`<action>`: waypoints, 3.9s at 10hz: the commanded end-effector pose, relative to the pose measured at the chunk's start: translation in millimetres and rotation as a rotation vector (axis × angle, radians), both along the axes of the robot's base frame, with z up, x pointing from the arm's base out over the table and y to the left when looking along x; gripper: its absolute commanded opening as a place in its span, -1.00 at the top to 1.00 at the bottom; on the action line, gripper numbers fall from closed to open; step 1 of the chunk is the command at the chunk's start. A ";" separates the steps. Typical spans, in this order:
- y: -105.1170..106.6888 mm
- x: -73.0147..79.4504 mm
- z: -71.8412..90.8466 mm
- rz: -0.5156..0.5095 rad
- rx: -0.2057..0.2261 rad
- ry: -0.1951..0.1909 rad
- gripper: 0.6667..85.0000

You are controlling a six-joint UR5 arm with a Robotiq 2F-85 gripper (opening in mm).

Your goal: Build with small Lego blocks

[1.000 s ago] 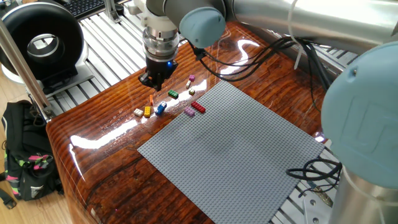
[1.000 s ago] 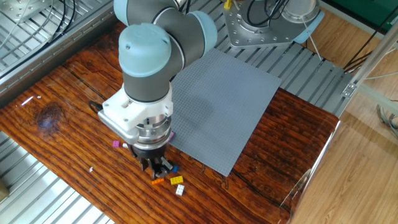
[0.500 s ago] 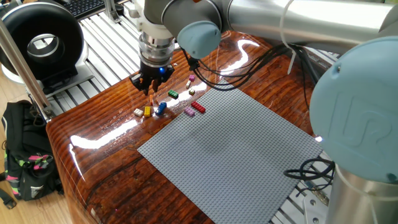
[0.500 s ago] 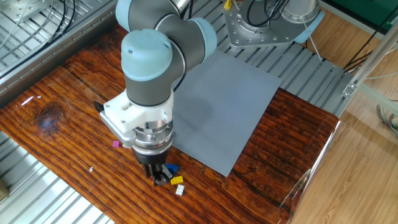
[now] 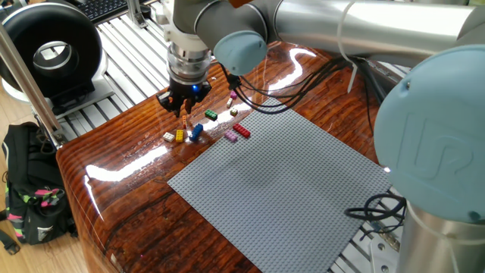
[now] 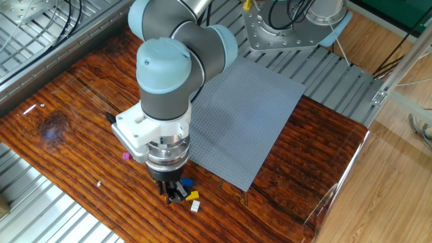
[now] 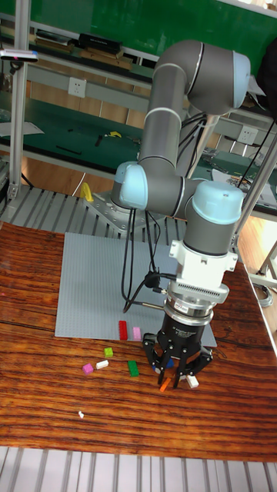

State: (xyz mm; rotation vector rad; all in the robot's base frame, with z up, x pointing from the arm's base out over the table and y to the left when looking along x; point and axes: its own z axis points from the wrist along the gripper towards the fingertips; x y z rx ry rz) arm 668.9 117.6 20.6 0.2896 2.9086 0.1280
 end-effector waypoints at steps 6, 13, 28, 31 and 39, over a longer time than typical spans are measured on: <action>0.7 -8.3 -15.6 -0.029 0.006 0.031 0.29; 1.9 -7.9 -15.1 -0.038 0.011 0.031 0.34; -9.5 -19.5 18.9 0.044 -0.114 0.044 0.97; -5.9 -42.6 51.1 0.158 -0.121 0.047 0.97; -44.2 -105.1 20.1 0.369 -0.146 0.023 0.98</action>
